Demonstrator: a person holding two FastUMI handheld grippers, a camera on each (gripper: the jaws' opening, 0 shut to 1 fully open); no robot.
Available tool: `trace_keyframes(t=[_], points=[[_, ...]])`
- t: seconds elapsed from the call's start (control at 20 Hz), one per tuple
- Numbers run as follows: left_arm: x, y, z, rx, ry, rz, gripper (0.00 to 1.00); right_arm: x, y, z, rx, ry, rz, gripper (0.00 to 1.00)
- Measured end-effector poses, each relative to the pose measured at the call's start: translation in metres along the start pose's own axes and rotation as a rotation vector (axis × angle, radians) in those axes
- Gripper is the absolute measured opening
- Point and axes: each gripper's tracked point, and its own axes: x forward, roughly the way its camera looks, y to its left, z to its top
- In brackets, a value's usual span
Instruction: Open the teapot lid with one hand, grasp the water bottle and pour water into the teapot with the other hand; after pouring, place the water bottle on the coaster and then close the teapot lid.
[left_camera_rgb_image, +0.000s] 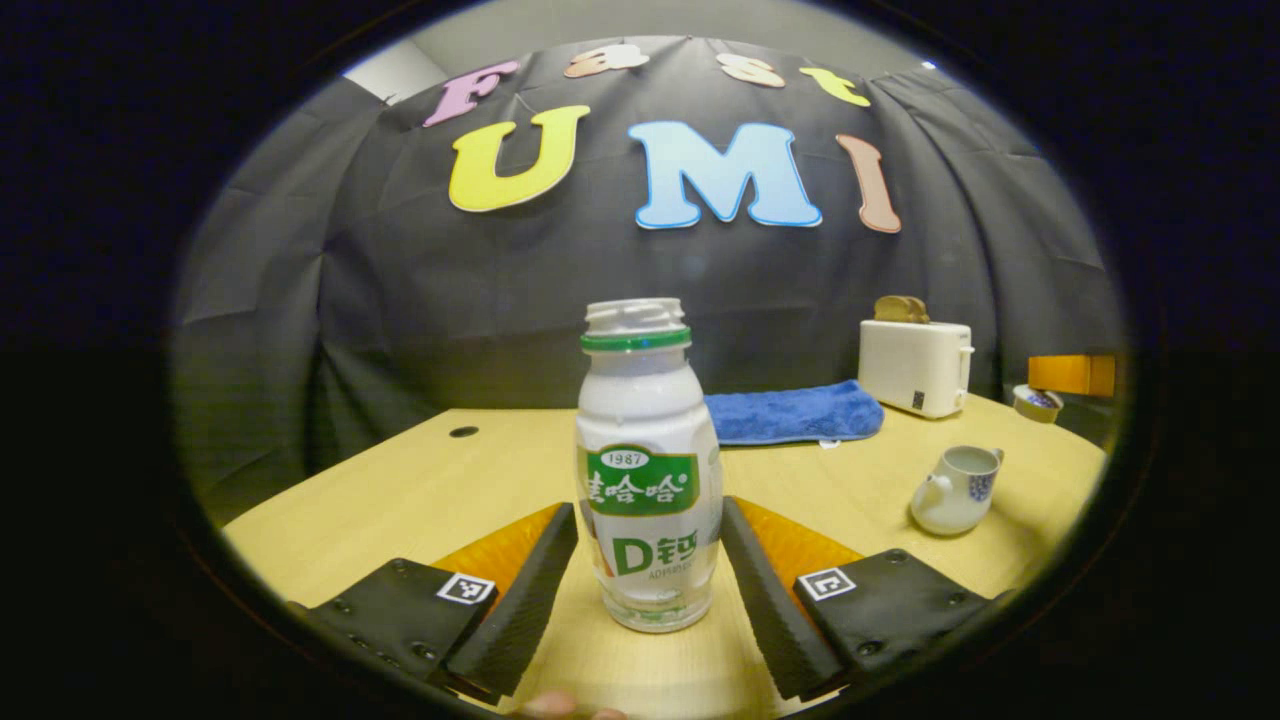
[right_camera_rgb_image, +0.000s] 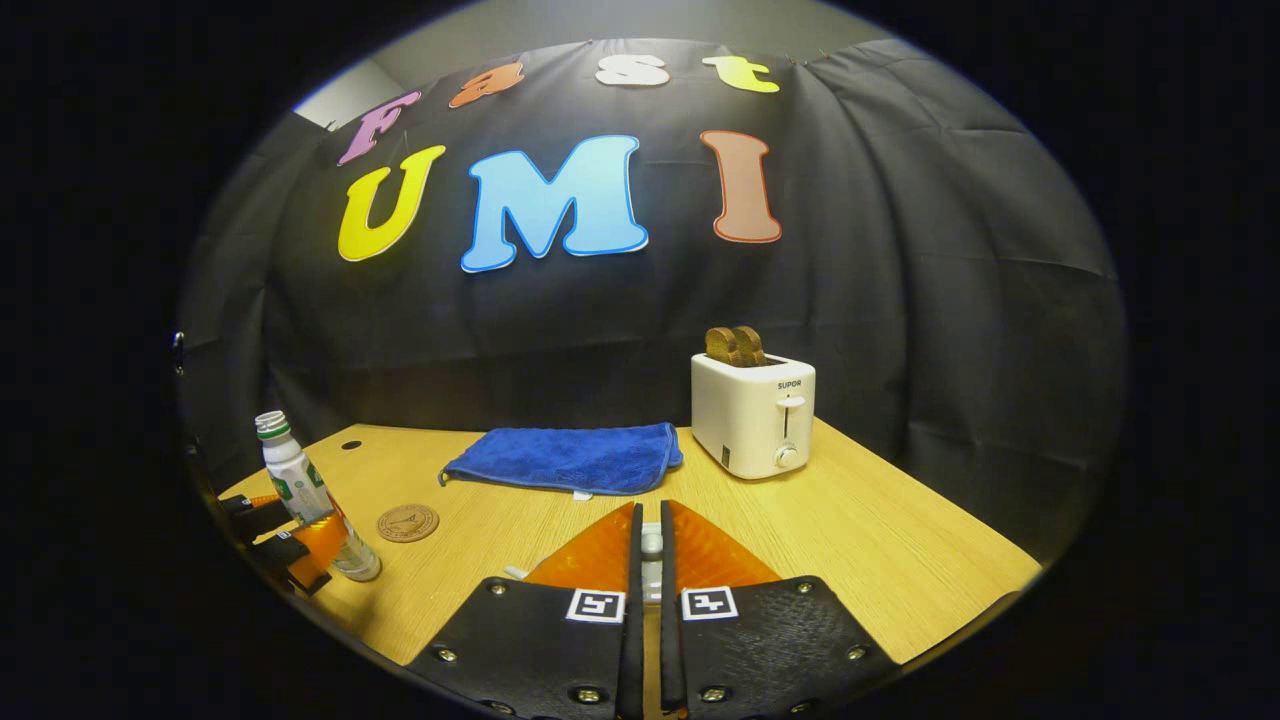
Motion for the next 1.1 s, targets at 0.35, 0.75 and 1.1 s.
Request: trace_keyframes(t=[0.35,0.75,1.1], points=[[0.006,-0.001,0.000,-0.004,0.018,0.003,0.92,-0.003,-0.017,-0.010,0.023,0.018,-0.020,0.06],[0.004,-0.015,0.004,0.070,0.025,-0.014,0.84,-0.010,-0.036,-0.013,0.044,0.015,-0.045,0.06],[0.002,-0.033,0.027,0.305,-0.017,-0.002,0.89,-0.019,-0.052,-0.015,0.064,0.007,-0.058,0.06]])
